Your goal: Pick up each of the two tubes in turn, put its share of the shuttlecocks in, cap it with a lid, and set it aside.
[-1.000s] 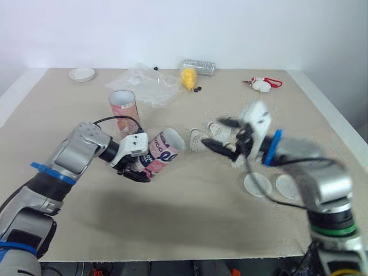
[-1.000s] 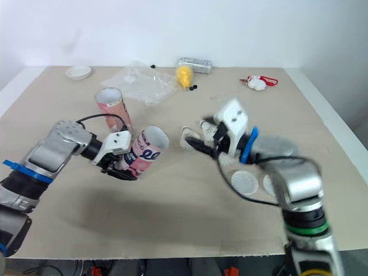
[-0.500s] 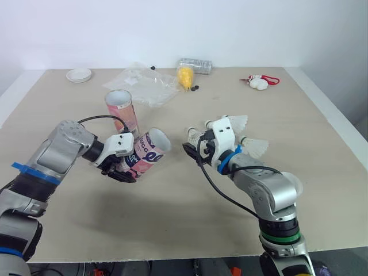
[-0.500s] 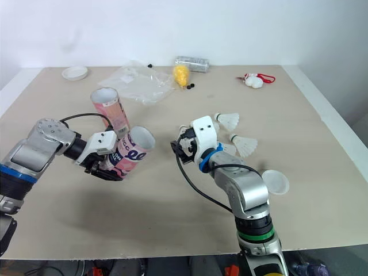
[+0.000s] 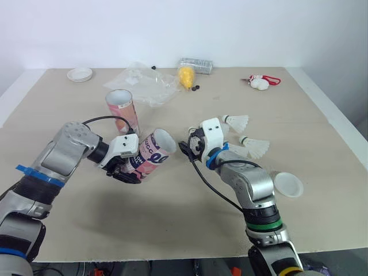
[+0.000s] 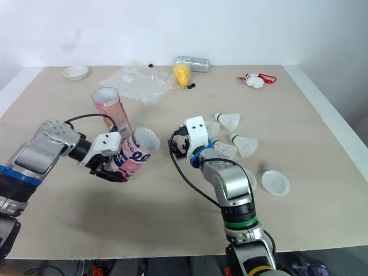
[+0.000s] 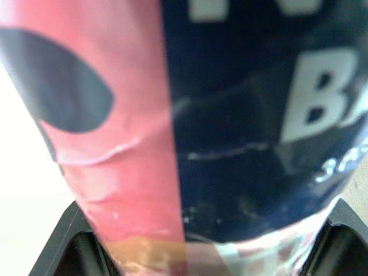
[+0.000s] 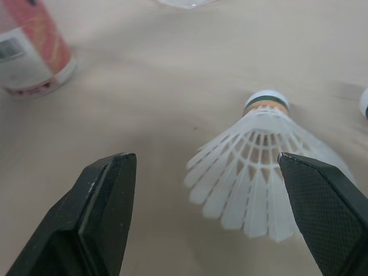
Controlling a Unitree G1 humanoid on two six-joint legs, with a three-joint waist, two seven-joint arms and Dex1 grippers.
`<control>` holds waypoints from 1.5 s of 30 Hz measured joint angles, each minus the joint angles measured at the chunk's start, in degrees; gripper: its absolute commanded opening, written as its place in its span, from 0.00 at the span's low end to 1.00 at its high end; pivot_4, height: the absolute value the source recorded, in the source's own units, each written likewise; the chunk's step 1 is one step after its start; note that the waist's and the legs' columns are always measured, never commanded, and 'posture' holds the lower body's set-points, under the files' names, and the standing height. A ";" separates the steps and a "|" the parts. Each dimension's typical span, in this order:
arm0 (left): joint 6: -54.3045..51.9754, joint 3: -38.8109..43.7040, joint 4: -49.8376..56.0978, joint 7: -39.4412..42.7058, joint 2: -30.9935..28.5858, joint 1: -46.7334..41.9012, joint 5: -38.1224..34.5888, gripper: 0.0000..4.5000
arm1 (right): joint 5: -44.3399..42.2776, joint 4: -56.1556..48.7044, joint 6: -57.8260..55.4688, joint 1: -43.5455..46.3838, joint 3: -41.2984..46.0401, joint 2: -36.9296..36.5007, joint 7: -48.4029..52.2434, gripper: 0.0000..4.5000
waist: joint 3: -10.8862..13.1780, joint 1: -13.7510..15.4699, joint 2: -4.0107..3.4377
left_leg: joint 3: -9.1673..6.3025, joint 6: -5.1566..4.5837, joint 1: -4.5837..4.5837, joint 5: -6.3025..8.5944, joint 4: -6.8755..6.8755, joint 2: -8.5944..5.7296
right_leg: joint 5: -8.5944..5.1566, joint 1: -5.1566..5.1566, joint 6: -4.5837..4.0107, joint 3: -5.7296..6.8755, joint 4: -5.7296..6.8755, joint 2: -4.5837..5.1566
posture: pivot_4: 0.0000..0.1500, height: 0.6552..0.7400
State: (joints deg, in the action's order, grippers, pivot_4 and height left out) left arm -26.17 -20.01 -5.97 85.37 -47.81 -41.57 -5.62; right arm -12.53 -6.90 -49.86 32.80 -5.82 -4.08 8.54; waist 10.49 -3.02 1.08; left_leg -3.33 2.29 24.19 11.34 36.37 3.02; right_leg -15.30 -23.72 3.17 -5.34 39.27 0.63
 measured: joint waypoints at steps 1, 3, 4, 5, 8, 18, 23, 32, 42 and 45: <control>-0.03 0.00 0.03 -0.04 0.07 -0.01 0.00 0.68 | 0.21 1.08 0.57 0.40 0.08 0.59 -0.30 0.95 | 0.00 -0.07 0.00 | 0.01 0.00 0.00 0.00 -0.02 0.01 | 0.00 -0.02 -0.01 -0.01 0.00 -0.01 | 1.00 1.00; -0.16 0.00 0.14 -0.09 0.18 0.00 -0.01 0.68 | 0.55 3.66 1.68 1.28 0.61 1.73 -1.18 0.83 | 0.00 -0.13 0.00 | 0.01 0.00 0.00 0.00 -0.03 0.02 | 0.00 -0.03 -0.01 -0.01 0.00 -0.02 | 1.00 1.00; -0.24 0.00 0.20 -0.12 0.20 -0.01 -0.01 0.68 | 0.73 4.73 2.30 1.54 1.14 2.12 -1.53 0.73 | 0.00 -0.14 0.00 | 0.00 0.00 0.01 0.00 -0.04 0.03 | 0.00 -0.03 0.00 0.00 0.00 -0.03 | 1.00 1.00; -0.32 0.00 0.22 -0.16 0.20 0.00 -0.01 0.68 | 1.01 5.64 2.89 1.76 1.33 2.40 -1.75 0.65 | 0.00 -0.15 0.00 | 0.01 0.00 0.01 0.00 -0.04 0.03 | 0.00 -0.04 -0.01 -0.01 0.00 -0.03 | 1.00 1.00; -0.50 0.00 0.26 -0.56 0.21 0.00 -0.01 0.68 | 1.66 7.62 4.23 2.37 1.67 2.74 -2.47 0.32 | 0.00 -0.24 0.00 | 0.03 0.00 0.02 0.00 -0.04 0.03 | 0.00 -0.06 -0.01 -0.04 0.00 -0.03 | 1.00 1.00; -0.56 0.01 0.51 -1.68 1.03 0.09 -0.02 0.68 | 3.36 8.47 6.38 3.75 0.51 1.13 0.08 0.01 | 0.00 -0.41 0.00 | 0.05 0.00 0.04 0.00 -0.07 0.03 | 0.00 -0.10 -0.01 -0.07 0.00 -0.04 | 1.00 1.00; -0.41 0.02 0.39 -1.72 1.43 0.07 -0.02 0.68 | 3.51 0.41 5.95 4.12 -3.48 -7.22 8.07 0.01 | 0.01 -0.46 -0.02 | 0.06 0.00 0.11 0.00 -0.06 0.02 | 0.00 -0.14 -0.01 -0.08 -0.02 -0.04 | 1.00 1.00; 0.82 -0.28 -2.44 -1.02 3.11 -1.24 0.16 0.68 | -2.00 -7.18 35.13 13.01 1.68 -42.43 50.65 0.01 | 0.16 0.18 -0.14 | 0.08 -0.16 -0.02 0.09 -0.08 0.04 | -0.14 0.06 0.14 -0.10 -0.23 -0.08 | 1.00 1.00; -1.00 -0.80 -2.39 -1.12 5.54 -2.16 0.17 0.68 | -1.43 -7.61 46.20 12.70 -3.68 -41.56 61.10 0.01 | 0.19 0.11 -0.18 | 0.12 -0.17 -0.04 0.10 0.02 0.03 | -0.09 0.07 0.15 -0.18 -0.20 -0.08 | 1.00 1.00; -0.41 -1.62 -2.39 -1.06 5.76 -2.78 0.69 0.68 | 0.65 -6.78 50.51 13.18 -5.61 -41.26 62.57 0.01 | 0.19 0.25 -0.18 | 0.12 -0.17 -0.04 0.10 0.02 0.03 | -0.09 0.07 0.14 -0.17 -0.20 -0.08 | 1.00 1.00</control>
State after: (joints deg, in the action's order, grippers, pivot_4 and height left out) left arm -26.58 -21.62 -8.36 84.31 -42.05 -44.35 -4.93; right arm -11.89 -13.67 0.65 45.98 -11.42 -45.34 71.12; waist 10.69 -2.77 0.90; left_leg -3.21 2.12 24.15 11.44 36.39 3.05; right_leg -15.39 -23.65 3.31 -5.51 39.07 0.55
